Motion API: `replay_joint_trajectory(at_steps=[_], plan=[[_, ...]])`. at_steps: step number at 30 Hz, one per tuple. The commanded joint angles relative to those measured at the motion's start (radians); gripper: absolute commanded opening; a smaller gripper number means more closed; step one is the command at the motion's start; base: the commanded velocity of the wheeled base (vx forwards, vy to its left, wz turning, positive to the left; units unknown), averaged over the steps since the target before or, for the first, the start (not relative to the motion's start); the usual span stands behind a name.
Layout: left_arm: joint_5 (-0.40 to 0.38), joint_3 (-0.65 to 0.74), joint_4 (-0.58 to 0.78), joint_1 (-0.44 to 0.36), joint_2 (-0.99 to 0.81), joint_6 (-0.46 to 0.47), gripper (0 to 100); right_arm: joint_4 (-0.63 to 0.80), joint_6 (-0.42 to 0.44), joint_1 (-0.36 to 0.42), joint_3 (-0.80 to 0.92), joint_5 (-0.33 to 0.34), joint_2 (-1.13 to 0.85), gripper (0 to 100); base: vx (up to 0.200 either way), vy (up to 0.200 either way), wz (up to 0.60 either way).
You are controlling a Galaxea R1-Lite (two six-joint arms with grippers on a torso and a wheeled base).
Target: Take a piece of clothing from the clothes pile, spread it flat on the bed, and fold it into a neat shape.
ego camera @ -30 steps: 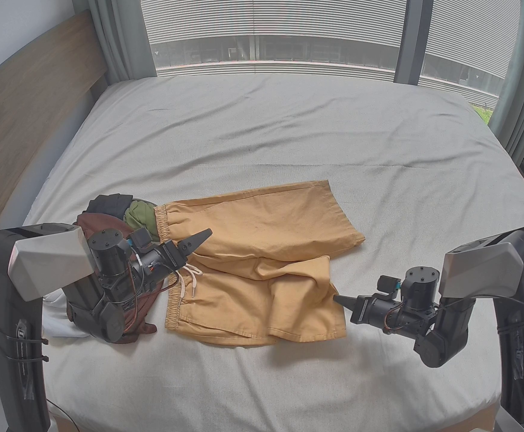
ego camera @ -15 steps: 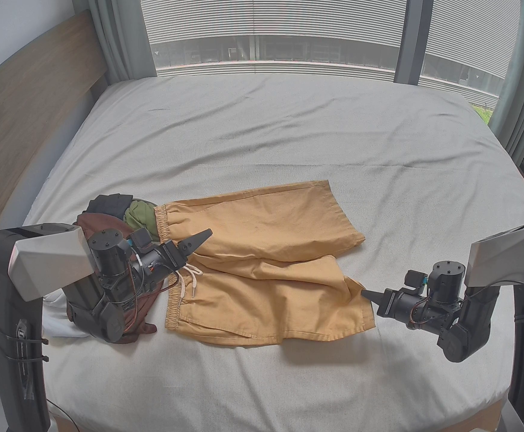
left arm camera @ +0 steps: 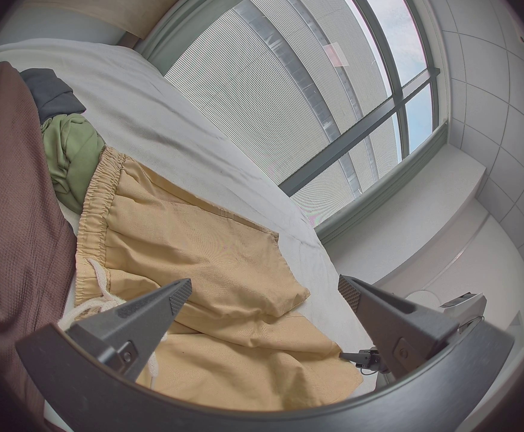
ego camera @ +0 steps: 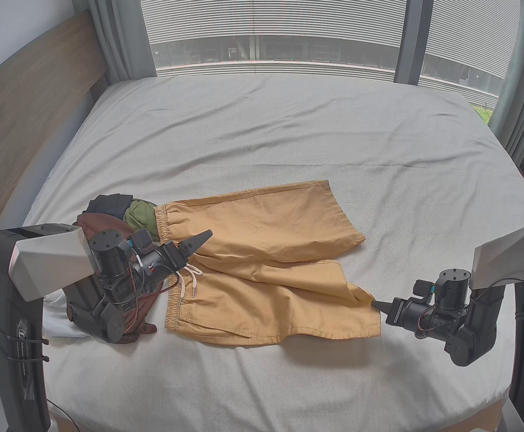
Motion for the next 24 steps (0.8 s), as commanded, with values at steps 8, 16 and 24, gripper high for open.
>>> replay_joint_trajectory(at_steps=[8, 16, 24], plan=[[0.0, 0.0, 0.0, 0.0, 0.009, 0.002, 100, -0.002, 0.001, -0.032, 0.037, -0.004, 0.042, 0, 0.0, 0.0, 0.0], [0.0, 0.001, 0.0, 0.0, 0.009, 0.002, 100, -0.002, 0.001, -0.031, 0.045, -0.004, 0.049, 0, 0.0, 0.0, 0.0], [0.0, 0.001, 0.0, 0.0, 0.009, 0.002, 100, -0.003, 0.001, -0.036, 0.048, -0.002, 0.06, 0, 0.0, 0.0, 0.0]])
